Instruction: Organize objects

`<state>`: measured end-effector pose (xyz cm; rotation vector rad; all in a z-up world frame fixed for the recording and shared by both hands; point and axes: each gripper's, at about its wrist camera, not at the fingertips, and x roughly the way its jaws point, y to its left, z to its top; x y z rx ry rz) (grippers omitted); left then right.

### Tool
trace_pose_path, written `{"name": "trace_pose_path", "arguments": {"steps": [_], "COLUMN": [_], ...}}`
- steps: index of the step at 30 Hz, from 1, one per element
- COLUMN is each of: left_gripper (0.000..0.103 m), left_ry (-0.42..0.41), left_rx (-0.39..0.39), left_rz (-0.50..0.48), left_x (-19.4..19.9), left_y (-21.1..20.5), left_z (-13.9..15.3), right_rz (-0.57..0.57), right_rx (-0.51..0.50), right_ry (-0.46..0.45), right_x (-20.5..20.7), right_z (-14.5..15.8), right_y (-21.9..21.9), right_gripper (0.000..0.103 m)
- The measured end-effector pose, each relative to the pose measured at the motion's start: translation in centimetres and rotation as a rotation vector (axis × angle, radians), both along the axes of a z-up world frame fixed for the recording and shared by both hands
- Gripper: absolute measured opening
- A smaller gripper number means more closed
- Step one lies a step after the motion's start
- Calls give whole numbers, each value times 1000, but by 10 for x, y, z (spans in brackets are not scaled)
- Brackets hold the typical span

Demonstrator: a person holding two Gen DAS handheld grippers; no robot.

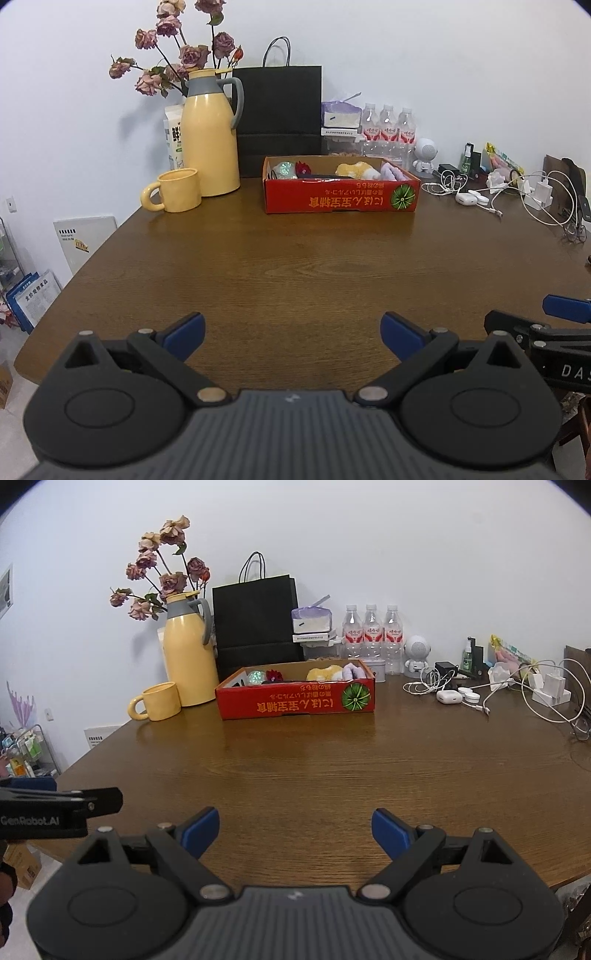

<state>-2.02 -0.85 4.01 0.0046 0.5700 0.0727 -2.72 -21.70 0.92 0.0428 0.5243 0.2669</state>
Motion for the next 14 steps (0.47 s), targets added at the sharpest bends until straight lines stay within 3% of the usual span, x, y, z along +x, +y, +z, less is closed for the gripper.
{"name": "trace_pose_path", "arguments": {"steps": [14], "left_gripper": [103], "left_ry": [72], "left_rx": [-55], "left_rz": [-52], "left_x": [10], "left_y": [2], "left_z": [-15], "right_rz": [3], "right_rx": [6], "right_ry": [23], "right_x": [6], "right_z": [-6], "right_y": [2], "right_gripper": [90]}}
